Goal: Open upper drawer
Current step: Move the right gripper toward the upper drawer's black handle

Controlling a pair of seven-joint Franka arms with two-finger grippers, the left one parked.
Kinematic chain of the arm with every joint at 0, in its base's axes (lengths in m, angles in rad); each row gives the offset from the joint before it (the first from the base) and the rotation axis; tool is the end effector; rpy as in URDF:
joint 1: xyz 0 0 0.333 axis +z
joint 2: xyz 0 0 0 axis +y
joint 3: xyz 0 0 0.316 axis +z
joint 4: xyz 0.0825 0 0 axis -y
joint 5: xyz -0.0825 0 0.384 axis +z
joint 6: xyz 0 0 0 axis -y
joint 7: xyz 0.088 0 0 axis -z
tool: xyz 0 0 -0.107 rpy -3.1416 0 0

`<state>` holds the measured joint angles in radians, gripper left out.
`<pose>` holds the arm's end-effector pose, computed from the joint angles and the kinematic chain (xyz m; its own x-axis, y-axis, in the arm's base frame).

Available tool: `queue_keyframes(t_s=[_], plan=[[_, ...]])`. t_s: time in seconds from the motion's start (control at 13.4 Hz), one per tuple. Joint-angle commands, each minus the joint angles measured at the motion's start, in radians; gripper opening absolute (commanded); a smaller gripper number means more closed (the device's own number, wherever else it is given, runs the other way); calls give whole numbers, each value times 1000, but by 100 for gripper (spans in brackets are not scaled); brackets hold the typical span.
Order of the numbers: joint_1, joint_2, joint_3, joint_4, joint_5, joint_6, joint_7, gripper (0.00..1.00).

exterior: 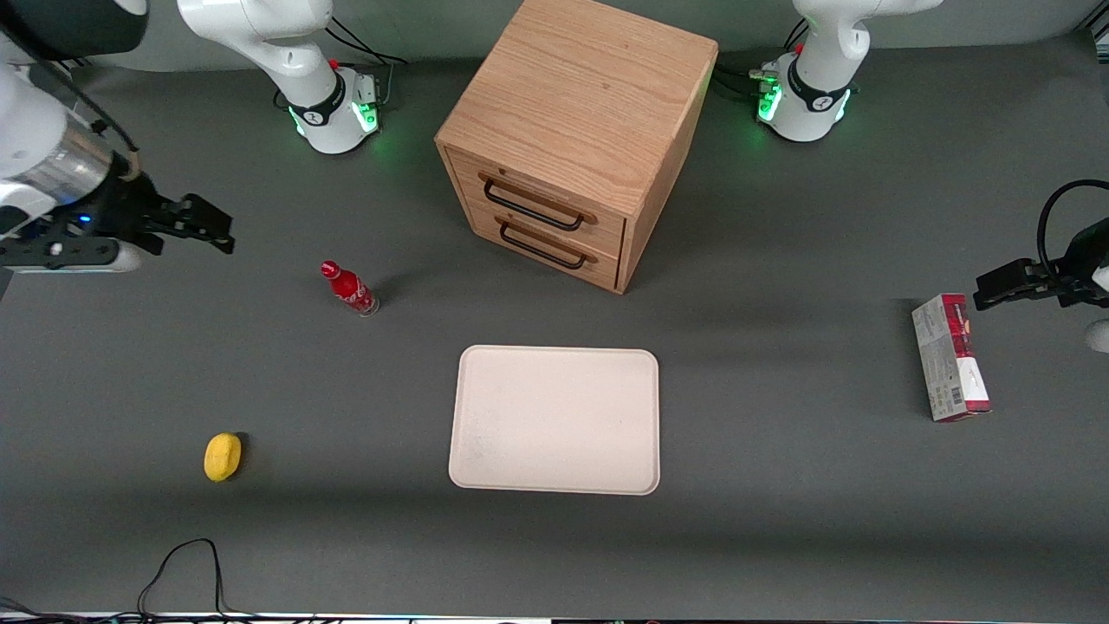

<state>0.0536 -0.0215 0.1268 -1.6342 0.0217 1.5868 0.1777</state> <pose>0.5386 0.1013 0.6077 0.9996 0.0022 -0.0290 0.0018 -0.9999 -0.0140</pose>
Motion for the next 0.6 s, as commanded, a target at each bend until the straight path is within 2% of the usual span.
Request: queue_keyframes(t_s=[0.0, 0.3, 0.52], plan=[[11, 58, 66, 65, 49, -21, 19, 100], [9, 92, 238, 108, 53, -22, 12, 100], [9, 193, 377, 201, 52, -21, 13, 100]])
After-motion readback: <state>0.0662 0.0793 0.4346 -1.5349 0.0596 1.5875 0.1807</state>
